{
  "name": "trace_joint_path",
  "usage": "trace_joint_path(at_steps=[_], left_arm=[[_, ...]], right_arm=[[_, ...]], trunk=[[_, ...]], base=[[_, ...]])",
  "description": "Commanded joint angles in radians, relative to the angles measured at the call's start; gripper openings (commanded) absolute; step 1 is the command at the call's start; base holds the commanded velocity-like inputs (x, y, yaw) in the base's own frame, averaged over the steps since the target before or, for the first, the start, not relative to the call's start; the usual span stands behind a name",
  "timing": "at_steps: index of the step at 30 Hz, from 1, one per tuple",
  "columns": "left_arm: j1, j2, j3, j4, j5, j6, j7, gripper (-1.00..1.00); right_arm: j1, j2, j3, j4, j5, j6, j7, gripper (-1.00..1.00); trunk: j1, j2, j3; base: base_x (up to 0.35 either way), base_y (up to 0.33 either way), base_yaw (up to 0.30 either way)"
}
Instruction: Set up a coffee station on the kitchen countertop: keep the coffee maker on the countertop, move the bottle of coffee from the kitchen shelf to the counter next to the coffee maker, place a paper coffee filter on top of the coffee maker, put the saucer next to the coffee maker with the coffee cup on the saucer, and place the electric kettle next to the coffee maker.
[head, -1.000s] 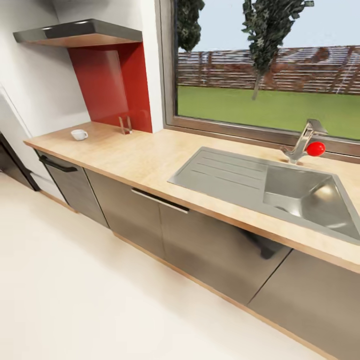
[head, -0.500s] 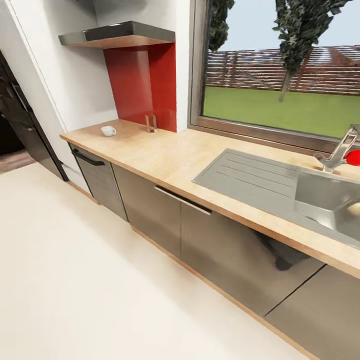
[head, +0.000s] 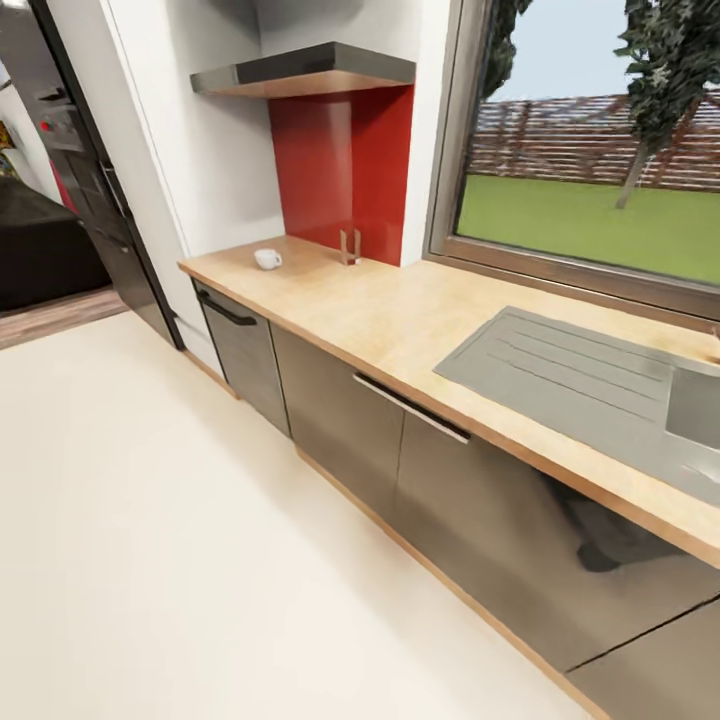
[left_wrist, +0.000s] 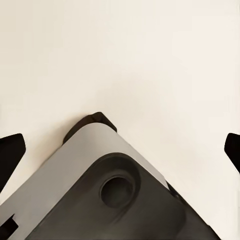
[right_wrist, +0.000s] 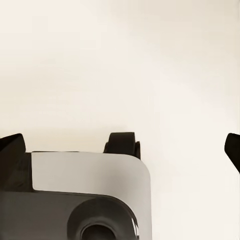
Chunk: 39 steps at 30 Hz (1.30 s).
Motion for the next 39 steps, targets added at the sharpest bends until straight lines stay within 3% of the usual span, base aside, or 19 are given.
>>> trace_joint_path(at_steps=[1, 18, 39], left_arm=[[0.001, 0.000, 0.003, -0.001, -0.003, -0.002, -0.002, 1.00], [0.001, 0.000, 0.005, -0.002, -0.003, -0.002, -0.003, 1.00], [0.001, 0.000, 0.000, -0.010, -0.003, -0.004, -0.005, 1.00]], right_arm=[[-0.001, 0.000, -0.006, 0.001, -0.005, -0.002, 0.007, 1.00], [0.000, 0.000, -0.006, 0.003, -0.003, -0.002, 0.007, 1.00], [-0.001, 0.003, -0.004, 0.001, -0.003, -0.002, 0.008, 1.00]], trunk=[[0.000, 0.000, -0.001], [0.000, 0.000, -0.001], [0.000, 0.000, -0.001]], base=[[0.277, 0.000, 0.113], [0.317, 0.063, 0.190], [0.290, 0.175, 0.267]])
